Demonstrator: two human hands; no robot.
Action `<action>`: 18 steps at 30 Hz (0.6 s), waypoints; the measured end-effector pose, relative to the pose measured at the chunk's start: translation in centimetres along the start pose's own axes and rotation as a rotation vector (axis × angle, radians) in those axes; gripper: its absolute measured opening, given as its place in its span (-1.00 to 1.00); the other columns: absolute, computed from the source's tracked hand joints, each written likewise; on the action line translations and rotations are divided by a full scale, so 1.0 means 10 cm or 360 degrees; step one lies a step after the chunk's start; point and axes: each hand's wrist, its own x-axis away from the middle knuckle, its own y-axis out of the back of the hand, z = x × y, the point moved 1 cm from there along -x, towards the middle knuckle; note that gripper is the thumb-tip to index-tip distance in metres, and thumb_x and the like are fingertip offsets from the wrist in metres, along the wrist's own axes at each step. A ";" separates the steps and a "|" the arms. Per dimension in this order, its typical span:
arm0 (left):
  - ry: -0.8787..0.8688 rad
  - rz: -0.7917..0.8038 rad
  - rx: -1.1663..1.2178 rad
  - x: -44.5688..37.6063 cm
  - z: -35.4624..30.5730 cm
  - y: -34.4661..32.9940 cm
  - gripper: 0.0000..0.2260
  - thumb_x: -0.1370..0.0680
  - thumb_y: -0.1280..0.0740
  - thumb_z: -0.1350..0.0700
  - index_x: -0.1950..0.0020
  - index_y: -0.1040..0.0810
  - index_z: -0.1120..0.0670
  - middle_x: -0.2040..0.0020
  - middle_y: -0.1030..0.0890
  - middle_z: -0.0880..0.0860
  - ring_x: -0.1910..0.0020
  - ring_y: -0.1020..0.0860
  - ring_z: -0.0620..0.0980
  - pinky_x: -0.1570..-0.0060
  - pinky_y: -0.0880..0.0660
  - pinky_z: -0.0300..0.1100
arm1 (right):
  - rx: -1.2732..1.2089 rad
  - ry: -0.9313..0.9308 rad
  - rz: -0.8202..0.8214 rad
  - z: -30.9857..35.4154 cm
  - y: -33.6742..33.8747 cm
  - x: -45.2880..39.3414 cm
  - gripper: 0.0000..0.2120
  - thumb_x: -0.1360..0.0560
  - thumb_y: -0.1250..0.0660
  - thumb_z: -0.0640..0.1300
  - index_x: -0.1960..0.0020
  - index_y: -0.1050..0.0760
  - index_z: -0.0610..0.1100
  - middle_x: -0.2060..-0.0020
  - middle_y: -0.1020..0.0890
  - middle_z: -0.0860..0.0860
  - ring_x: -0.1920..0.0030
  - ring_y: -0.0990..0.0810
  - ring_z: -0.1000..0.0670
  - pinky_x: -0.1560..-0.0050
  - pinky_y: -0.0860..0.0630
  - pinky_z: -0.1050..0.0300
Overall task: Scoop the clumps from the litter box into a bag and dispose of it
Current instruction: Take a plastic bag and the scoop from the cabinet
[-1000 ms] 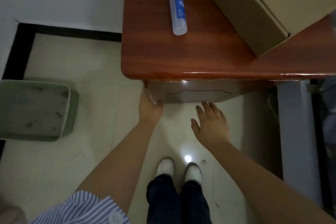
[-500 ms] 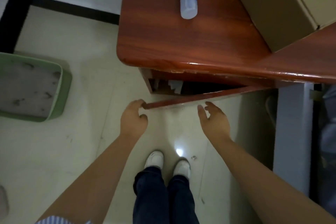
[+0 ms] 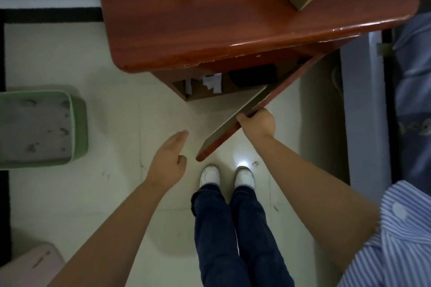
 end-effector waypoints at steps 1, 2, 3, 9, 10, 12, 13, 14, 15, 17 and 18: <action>-0.0079 -0.0015 -0.0058 -0.05 -0.09 0.06 -0.52 -0.54 -0.12 0.41 -0.46 -0.20 0.23 -0.46 -0.26 0.15 -0.46 -0.23 0.06 -0.37 0.01 -0.36 | 0.0035 0.0012 0.0012 -0.05 0.04 0.02 -0.85 -0.48 -0.31 -0.11 0.13 -0.41 -0.19 0.40 -0.46 0.04 0.44 -0.42 0.12 0.50 -0.29 0.31; -0.0167 -0.0023 -0.0120 -0.11 -0.20 0.08 -0.53 -0.52 -0.12 0.39 -0.44 -0.24 0.26 -0.44 -0.30 0.19 -0.44 -0.27 0.10 -0.38 -0.03 -0.30 | 0.0063 0.0026 0.0026 -0.11 0.10 0.04 -0.85 -0.48 -0.31 -0.12 0.13 -0.39 -0.18 0.41 -0.43 0.06 0.44 -0.41 0.13 0.50 -0.28 0.32; -0.0269 -0.0005 -0.0198 -0.18 -0.32 0.09 -0.52 -0.47 -0.11 0.37 -0.41 -0.30 0.30 -0.40 -0.36 0.24 -0.40 -0.33 0.16 -0.38 -0.06 -0.19 | 0.0090 0.0046 0.0038 -0.18 0.15 0.06 -0.84 -0.48 -0.31 -0.12 0.12 -0.37 -0.18 0.40 -0.40 0.08 0.42 -0.41 0.11 0.49 -0.29 0.32; -0.0696 0.0287 -0.0650 -0.74 -1.27 -0.24 -0.47 -0.56 -0.09 0.35 -0.52 -0.08 0.15 -0.54 -0.08 0.08 -0.52 -0.03 -0.01 -0.45 0.07 -0.22 | 0.0259 0.0122 0.0156 -0.57 0.48 0.14 -0.84 -0.48 -0.28 -0.14 0.09 -0.30 -0.16 0.40 -0.38 0.10 0.36 -0.48 0.01 0.48 -0.36 0.29; -0.0738 0.0346 -0.0742 -0.83 -1.42 -0.34 -0.45 -0.56 -0.08 0.35 -0.53 -0.03 0.12 -0.55 -0.02 0.04 -0.53 0.05 -0.04 -0.47 0.10 -0.18 | 0.0302 0.0138 0.0167 -0.64 0.53 0.14 -0.84 -0.49 -0.27 -0.14 0.10 -0.29 -0.15 0.40 -0.38 0.10 0.36 -0.46 0.02 0.50 -0.32 0.31; -0.0854 0.0423 -0.0914 -0.99 -1.69 -0.55 -0.39 -0.54 -0.09 0.38 -0.54 0.04 0.09 -0.56 0.07 0.00 -0.53 0.14 -0.04 -0.50 0.11 -0.11 | 0.0370 0.0159 0.0160 -0.79 0.64 0.13 -0.86 -0.49 -0.26 -0.15 0.10 -0.30 -0.16 0.36 -0.40 0.05 0.32 -0.46 0.00 0.49 -0.28 0.28; -0.0904 0.0442 -0.0994 -1.07 -1.81 -0.64 -0.36 -0.53 -0.09 0.39 -0.54 0.07 0.07 -0.56 0.11 -0.02 -0.53 0.17 -0.04 -0.50 0.13 -0.09 | 0.0402 0.0173 0.0149 -0.88 0.70 0.14 -0.87 -0.48 -0.26 -0.15 0.08 -0.32 -0.17 0.30 -0.43 0.02 0.27 -0.46 -0.02 0.44 -0.31 0.24; -0.0952 0.0447 -0.1066 -1.13 -1.91 -0.72 -0.34 -0.52 -0.09 0.40 -0.55 0.08 0.06 -0.56 0.13 -0.03 -0.52 0.19 -0.03 -0.49 0.15 -0.08 | 0.0451 0.0186 0.0142 -0.96 0.76 0.14 -0.86 -0.48 -0.26 -0.15 0.04 -0.34 -0.17 0.23 -0.45 -0.02 0.22 -0.47 -0.03 0.36 -0.34 0.22; -0.0996 0.0451 -0.1140 -1.19 -2.00 -0.78 -0.34 -0.52 -0.09 0.40 -0.55 0.09 0.05 -0.56 0.14 -0.03 -0.52 0.20 -0.02 -0.48 0.16 -0.08 | 0.0513 0.0189 0.0139 -1.06 0.82 0.15 -0.83 -0.47 -0.26 -0.15 -0.01 -0.36 -0.18 0.16 -0.47 -0.05 0.17 -0.48 -0.05 0.28 -0.35 0.19; -0.1102 0.0453 -0.1280 -1.26 -2.15 -0.90 -0.36 -0.54 -0.08 0.36 -0.55 0.10 0.05 -0.56 0.15 -0.03 -0.52 0.20 -0.02 -0.47 0.16 -0.09 | 0.0612 0.0138 0.0136 -1.29 0.99 0.17 -0.74 -0.47 -0.25 -0.17 -0.13 -0.37 -0.19 0.01 -0.51 -0.09 0.05 -0.53 -0.11 0.19 -0.38 0.15; -0.1150 0.0442 -0.1344 -1.28 -2.22 -0.96 -0.37 -0.55 -0.09 0.34 -0.55 0.11 0.05 -0.55 0.15 -0.03 -0.52 0.20 -0.01 -0.47 0.17 -0.09 | 0.0643 0.0105 0.0109 -1.41 1.10 0.17 -0.74 -0.48 -0.23 -0.19 -0.16 -0.38 -0.21 -0.03 -0.52 -0.11 0.02 -0.54 -0.13 0.16 -0.41 0.13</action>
